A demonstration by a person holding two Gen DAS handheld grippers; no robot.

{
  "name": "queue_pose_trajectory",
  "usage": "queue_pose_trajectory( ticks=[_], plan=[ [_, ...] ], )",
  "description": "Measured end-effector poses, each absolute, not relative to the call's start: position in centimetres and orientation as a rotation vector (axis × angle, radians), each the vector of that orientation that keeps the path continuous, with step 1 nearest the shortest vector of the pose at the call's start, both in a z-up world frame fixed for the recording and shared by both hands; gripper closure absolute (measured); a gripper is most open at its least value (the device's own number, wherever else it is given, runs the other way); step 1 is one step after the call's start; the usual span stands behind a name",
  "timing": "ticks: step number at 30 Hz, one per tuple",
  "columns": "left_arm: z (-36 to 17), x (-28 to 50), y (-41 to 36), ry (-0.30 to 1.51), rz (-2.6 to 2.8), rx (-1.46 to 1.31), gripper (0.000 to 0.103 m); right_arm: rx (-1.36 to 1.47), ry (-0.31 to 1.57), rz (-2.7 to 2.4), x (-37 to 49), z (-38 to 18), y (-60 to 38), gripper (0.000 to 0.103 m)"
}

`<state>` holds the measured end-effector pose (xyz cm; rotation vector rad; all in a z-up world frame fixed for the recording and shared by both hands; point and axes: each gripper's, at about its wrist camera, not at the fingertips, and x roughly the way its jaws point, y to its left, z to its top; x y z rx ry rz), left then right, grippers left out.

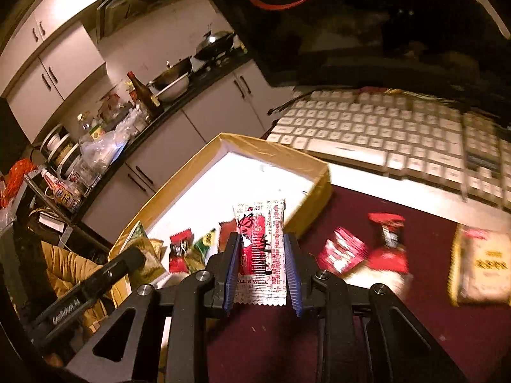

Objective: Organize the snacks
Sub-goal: 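Carry the green-yellow bag and white sachet over the tray and open both grippers, then move the right gripper to the large cracker pack and close on it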

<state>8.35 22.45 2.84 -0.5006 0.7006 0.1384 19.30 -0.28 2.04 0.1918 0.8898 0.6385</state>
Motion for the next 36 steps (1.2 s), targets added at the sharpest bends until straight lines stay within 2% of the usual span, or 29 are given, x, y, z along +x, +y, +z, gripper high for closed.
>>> queue_pose_trajectory(
  ticks=[6,12,19,24,26,27,28,29,30,32,33,36],
  plan=[
    [3.5,13.3,24.7,0.778,0.112,-0.453,0.068,0.229,0.944,0.630,23.5,1.4,2.2,0.075],
    [0.7,17.4,25.6,0.918,0.107,-0.434,0.068,0.205,0.946,0.597,25.8,1.0,3.5,0.075],
    [-1.0,18.1,26.0,1.001,0.200,-0.358,0.067,0.119,0.995,0.587,27.1,-1.4,6.6,0.075],
    [-1.4,18.5,25.8,1.025,0.266,-0.319,0.062,-0.009,0.969,0.527,26.5,-2.0,8.8,0.072],
    [-0.6,17.7,25.8,0.997,0.262,-0.329,0.062,-0.051,0.960,0.508,26.0,-2.0,9.1,0.072],
    [0.4,16.8,25.4,0.940,0.253,-0.336,0.061,-0.038,0.962,0.517,25.8,-1.9,8.9,0.067],
    [1.4,15.9,25.0,0.889,0.252,-0.333,0.059,-0.012,0.963,0.534,25.5,-1.6,8.4,0.065],
    [2.3,14.9,24.3,0.837,0.258,-0.324,0.048,0.026,0.964,0.550,25.1,-1.0,7.7,0.061],
    [3.0,14.0,23.8,0.794,0.270,-0.317,0.032,0.068,0.955,0.563,24.4,-0.2,6.6,0.054],
    [4.2,11.6,22.2,0.693,0.288,-0.311,0.017,0.119,0.932,0.583,22.9,1.3,4.6,0.041],
    [4.6,10.2,21.0,0.659,0.291,-0.310,0.017,0.156,0.913,0.593,21.6,2.3,2.9,0.037],
    [4.7,8.2,18.4,0.640,0.223,-0.332,0.017,0.202,0.878,0.613,18.3,3.6,-0.8,0.034]
  ],
)
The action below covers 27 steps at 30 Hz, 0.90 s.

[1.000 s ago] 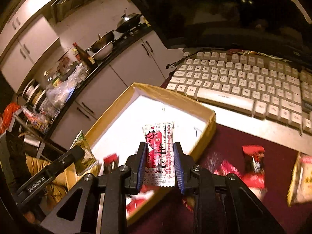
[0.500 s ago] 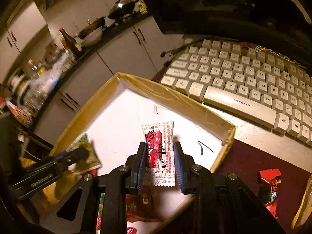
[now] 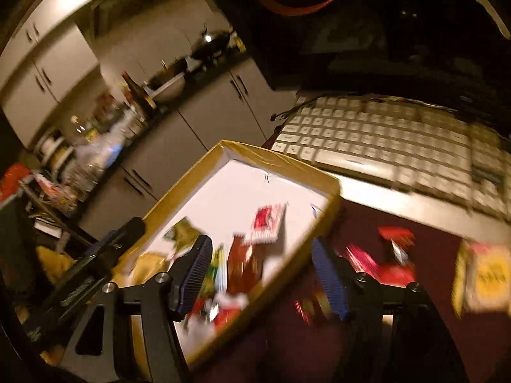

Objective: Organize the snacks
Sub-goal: 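Move the right gripper to the large cracker pack and close on it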

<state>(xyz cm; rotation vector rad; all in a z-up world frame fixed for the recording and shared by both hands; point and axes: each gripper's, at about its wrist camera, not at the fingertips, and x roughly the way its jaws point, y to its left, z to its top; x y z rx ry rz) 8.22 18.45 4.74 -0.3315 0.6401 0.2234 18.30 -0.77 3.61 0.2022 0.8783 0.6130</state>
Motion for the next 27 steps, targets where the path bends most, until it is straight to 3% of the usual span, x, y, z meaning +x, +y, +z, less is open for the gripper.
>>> queue_pose_trajectory(
  ticks=[4,12,27],
  plan=[
    [5.3,6.8,13.2,0.687,0.003,-0.378,0.017,0.276,0.870,0.608,14.2,2.4,-6.1,0.033],
    [2.6,6.6,3.3,0.768,-0.161,-0.180,0.017,0.447,0.951,0.459,11.6,-3.2,-14.5,0.031],
    [1.1,6.6,7.2,0.788,-0.106,-0.291,0.017,0.439,0.961,0.340,13.7,-3.6,-17.6,0.031]
  ],
)
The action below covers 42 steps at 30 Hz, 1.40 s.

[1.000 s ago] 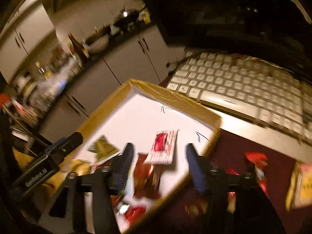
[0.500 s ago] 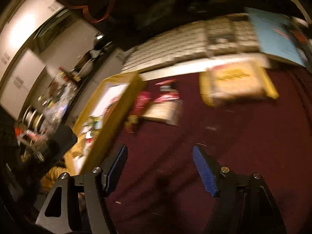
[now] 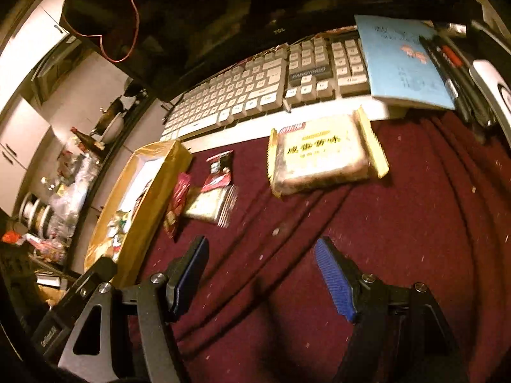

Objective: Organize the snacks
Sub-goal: 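Move the right gripper to the large cracker pack and close on it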

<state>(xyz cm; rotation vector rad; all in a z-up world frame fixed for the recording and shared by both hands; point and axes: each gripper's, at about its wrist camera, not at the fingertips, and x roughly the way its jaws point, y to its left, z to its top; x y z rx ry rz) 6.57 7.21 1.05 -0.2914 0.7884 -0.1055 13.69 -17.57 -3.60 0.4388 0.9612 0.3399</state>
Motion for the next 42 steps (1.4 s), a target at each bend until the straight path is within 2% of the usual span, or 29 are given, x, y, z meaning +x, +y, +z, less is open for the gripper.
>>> queue_pose_trajectory(
  ticks=[6,13,22,31,42],
  plan=[
    [1.0,6.3,8.0,0.772,-0.119,-0.326,0.017,0.427,0.963,0.311,15.8,-2.3,-17.9,0.031],
    [1.5,5.7,7.9,0.753,-0.156,-0.312,0.017,0.221,1.022,0.332,22.3,-0.7,-16.8,0.031],
    [1.5,5.6,9.2,0.756,-0.160,-0.368,0.017,0.167,1.068,0.403,27.7,-3.2,-16.7,0.033],
    [1.1,5.8,8.9,0.760,-0.170,-0.371,0.017,0.162,1.106,0.463,20.8,-3.7,-18.9,0.031],
    [1.2,6.7,7.9,0.779,-0.138,-0.280,0.017,0.085,0.959,0.251,15.4,-3.8,-15.6,0.033]
  ],
)
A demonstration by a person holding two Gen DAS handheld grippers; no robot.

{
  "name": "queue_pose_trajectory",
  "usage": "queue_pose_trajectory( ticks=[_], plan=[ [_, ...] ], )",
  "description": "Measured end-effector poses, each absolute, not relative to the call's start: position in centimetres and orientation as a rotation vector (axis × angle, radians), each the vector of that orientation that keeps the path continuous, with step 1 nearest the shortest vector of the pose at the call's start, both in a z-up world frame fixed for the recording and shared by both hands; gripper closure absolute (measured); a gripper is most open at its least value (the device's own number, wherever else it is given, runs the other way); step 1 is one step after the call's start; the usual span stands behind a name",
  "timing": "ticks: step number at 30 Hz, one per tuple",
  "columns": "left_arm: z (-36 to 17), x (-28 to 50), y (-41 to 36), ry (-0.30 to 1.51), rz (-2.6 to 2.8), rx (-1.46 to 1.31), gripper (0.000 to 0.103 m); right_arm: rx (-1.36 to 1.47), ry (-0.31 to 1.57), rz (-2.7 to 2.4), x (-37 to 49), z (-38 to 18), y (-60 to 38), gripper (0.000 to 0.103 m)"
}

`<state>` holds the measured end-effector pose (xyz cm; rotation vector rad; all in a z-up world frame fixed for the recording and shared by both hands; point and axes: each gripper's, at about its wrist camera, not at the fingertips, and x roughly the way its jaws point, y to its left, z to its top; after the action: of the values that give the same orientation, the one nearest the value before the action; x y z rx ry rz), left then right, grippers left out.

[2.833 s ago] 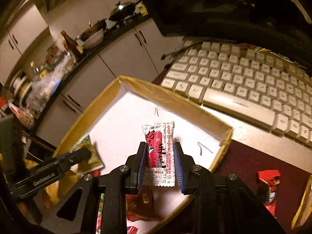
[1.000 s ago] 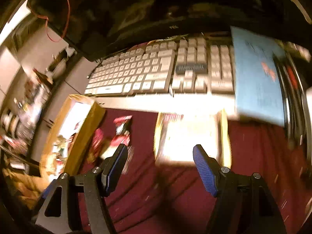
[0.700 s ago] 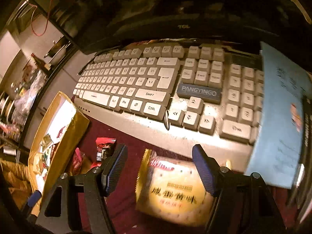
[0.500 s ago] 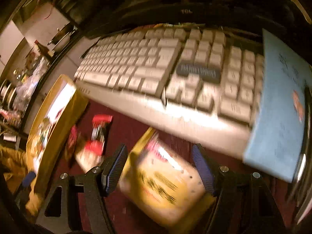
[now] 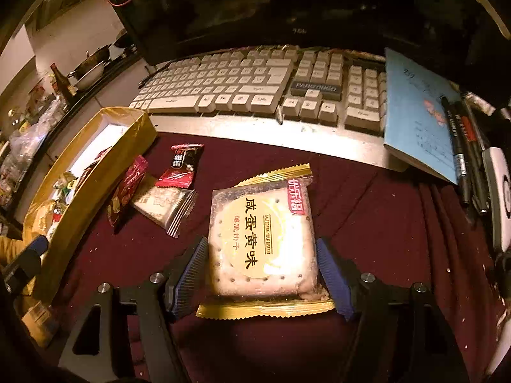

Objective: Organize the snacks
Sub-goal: 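Move the right gripper to the large cracker pack and close on it, then carry the cracker pack into the tray with the right gripper while the left drops a red chocolate bar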

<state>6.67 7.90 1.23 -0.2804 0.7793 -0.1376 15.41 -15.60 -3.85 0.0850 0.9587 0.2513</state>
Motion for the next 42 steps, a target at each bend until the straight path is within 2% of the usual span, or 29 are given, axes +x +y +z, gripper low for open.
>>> queue_pose_trajectory(
  ticks=[5,8,10,11,13,20,24,31,35,36,42],
  plan=[
    [1.5,8.7,7.4,0.811,-0.128,-0.224,0.017,0.140,0.955,0.278,14.3,-4.1,-15.2,0.030],
    [1.6,9.2,7.0,0.824,-0.113,-0.163,0.017,0.130,0.946,0.283,14.0,-4.1,-14.1,0.022],
    [1.7,9.4,7.2,0.832,-0.120,-0.159,0.017,0.114,0.938,0.273,13.8,-4.3,-13.6,0.022],
    [1.6,9.4,7.4,0.835,-0.126,-0.164,0.017,0.096,0.935,0.270,13.8,-4.3,-13.3,0.023],
    [1.4,9.6,7.6,0.845,-0.132,-0.166,0.017,0.047,0.918,0.248,13.5,-4.4,-13.0,0.032],
    [1.4,11.2,5.5,0.883,-0.165,-0.046,0.019,0.215,0.884,0.268,13.3,-4.4,-15.6,0.033],
    [0.2,14.0,4.2,0.954,-0.168,0.043,0.045,0.220,0.884,0.262,13.4,-4.4,-15.7,0.033],
    [-2.0,17.6,3.3,1.063,-0.146,0.148,0.046,0.187,0.882,0.253,13.1,-4.5,-15.1,0.033],
    [-3.3,18.3,3.2,1.092,-0.109,0.171,0.079,0.152,0.881,0.246,13.1,-4.5,-14.6,0.033],
    [-3.3,18.1,3.2,1.081,-0.098,0.185,0.082,0.148,0.881,0.246,13.1,-4.5,-14.6,0.033],
    [-1.9,15.2,4.9,0.989,-0.078,0.056,0.083,0.156,0.878,0.251,13.2,-4.4,-14.7,0.033]
  ],
)
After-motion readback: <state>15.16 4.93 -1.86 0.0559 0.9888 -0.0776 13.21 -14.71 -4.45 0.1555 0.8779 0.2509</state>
